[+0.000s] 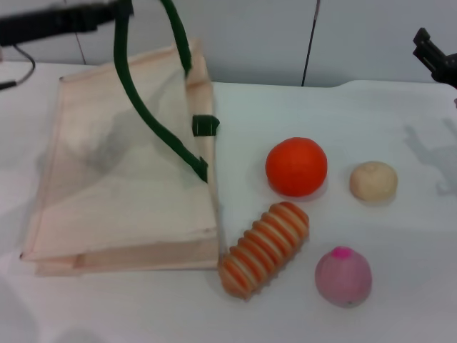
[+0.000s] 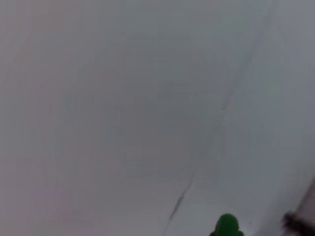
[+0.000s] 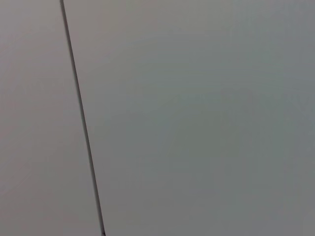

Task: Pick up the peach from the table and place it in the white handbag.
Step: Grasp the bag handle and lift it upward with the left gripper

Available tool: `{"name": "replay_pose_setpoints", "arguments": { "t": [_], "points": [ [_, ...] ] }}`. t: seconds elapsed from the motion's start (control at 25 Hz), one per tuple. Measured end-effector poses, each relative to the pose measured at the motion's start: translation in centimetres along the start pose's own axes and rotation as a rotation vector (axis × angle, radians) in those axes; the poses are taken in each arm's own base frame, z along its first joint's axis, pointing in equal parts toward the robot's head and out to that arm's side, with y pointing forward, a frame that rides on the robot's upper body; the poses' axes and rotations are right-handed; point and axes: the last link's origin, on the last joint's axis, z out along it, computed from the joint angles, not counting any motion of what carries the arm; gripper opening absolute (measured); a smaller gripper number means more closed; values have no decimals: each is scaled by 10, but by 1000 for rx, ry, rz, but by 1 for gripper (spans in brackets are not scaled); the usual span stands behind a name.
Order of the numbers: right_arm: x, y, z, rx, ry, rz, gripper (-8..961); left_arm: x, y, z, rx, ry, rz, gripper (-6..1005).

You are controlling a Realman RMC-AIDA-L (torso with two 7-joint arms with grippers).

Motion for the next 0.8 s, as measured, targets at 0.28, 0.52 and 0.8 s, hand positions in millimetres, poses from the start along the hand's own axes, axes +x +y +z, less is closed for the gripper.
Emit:
{"name": "replay_pose_setpoints", "arguments": {
  "t": [0.28,0.52,0.8],
  "points": [
    [0,0,-1,1,1,0,896,27,20,-16,-119,43,95,110],
    [1,-2,-2,5,1,-1,896,37,33,-25,-191,57,147,110],
    [1,-2,-2,4,2,16,896,38,34,-30,-200,29,156,110]
  ]
}}
